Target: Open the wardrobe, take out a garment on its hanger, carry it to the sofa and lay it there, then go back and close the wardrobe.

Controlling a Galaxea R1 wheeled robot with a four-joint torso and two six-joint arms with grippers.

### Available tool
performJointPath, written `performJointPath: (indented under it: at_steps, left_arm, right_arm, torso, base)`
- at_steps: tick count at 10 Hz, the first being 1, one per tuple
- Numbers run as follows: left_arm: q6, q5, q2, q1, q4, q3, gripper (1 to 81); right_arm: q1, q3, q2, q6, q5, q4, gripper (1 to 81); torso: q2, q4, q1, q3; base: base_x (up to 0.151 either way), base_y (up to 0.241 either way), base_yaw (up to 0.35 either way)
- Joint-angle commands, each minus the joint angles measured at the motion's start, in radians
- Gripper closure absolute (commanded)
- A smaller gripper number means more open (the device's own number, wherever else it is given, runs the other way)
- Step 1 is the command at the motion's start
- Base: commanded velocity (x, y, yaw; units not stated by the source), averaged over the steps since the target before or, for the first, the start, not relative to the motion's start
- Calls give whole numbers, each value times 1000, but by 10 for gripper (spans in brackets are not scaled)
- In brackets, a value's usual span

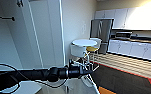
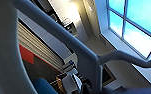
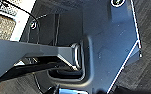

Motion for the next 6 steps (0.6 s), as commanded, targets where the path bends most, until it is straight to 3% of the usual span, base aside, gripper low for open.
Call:
performJointPath:
  at_steps: [1, 6]
  left_arm:
    - [18, -40, 5, -167, 28, 28, 811]
    - [18, -37, 4, -167, 34, 33, 811]
  right_arm:
    - [31, 4, -6, -3, -38, -14, 10]
    - [30, 4, -4, -3, -38, -15, 10]
  torso:
    - [0, 0, 1, 0]
    - [0, 0, 1, 0]
  base:
    - [0, 0, -228]
    - [0, 0, -228]
